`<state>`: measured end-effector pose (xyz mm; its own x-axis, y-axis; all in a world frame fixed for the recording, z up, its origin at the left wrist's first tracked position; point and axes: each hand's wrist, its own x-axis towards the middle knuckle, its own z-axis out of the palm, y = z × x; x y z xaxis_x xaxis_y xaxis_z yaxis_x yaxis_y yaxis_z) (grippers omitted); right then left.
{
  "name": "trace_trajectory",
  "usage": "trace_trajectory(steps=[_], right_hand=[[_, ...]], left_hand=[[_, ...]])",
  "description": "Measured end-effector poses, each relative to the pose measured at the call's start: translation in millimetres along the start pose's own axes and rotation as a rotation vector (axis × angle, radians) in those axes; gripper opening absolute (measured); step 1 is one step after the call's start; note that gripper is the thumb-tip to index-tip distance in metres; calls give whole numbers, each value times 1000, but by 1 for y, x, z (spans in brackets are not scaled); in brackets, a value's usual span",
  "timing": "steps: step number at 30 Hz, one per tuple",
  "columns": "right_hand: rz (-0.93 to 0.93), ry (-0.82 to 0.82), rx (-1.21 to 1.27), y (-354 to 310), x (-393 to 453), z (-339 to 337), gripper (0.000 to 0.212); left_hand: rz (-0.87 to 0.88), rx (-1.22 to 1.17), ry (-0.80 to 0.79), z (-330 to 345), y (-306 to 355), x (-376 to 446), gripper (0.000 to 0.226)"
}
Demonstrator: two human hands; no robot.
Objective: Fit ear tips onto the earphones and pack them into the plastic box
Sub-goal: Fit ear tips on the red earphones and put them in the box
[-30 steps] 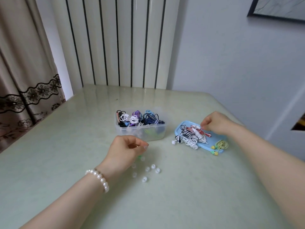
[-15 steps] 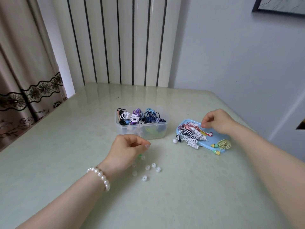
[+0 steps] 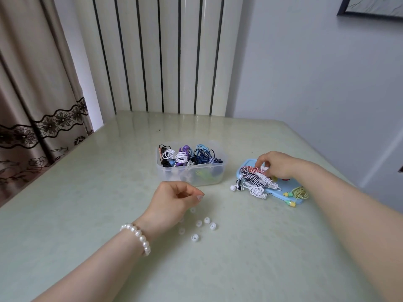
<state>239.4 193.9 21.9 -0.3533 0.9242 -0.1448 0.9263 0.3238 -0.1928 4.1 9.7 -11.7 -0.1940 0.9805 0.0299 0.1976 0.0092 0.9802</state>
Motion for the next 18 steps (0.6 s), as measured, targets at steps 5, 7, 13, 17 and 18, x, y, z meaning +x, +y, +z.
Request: trace_trajectory(steps=[5,7,13,17,18], right_hand=[[5,126,32,4,0,-4,27],[-4,163,136,1,-3,-8,26],[71,58,623,-7,-13,-18,34],[187,-12,949,-2,-16,-24,32],[214,-2,1021,-1,-17,-26,33]], left_hand=[[4,13,-10,0,0,-1,15],[6,14,-13,0,-1,-1,15],[14,14,-13,0,-1,-1,16],[22,-6,-3,0,0,-1,16],[23,-17,-1,0,0,-1,17]])
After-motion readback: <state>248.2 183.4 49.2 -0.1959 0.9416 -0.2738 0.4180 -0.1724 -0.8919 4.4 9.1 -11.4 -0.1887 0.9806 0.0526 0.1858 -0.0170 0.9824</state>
